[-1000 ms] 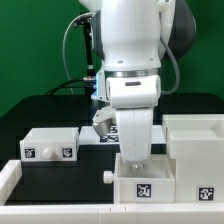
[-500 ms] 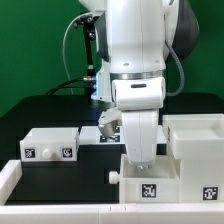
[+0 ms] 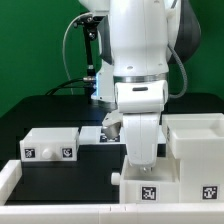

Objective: Assemble drawer

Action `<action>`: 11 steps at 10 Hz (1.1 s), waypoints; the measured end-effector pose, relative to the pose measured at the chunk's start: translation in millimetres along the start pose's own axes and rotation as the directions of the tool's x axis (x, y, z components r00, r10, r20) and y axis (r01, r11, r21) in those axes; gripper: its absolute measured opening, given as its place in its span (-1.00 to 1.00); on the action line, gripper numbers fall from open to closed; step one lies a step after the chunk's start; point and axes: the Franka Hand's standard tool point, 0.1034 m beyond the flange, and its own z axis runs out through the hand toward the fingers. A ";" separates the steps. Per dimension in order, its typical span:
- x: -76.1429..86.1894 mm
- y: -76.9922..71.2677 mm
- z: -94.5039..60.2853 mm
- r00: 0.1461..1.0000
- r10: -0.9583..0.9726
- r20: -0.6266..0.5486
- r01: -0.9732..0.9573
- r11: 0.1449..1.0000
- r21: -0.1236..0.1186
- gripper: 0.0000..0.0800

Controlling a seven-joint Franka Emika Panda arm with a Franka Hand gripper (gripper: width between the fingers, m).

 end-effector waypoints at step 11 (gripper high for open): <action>0.1 2.6 2.2 0.999 -0.028 -0.017 0.026 0.996 -0.082 -0.91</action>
Offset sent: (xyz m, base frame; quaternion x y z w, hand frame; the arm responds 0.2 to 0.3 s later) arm -0.0036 0.0123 0.0002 -0.0451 0.0503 -0.0864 0.9940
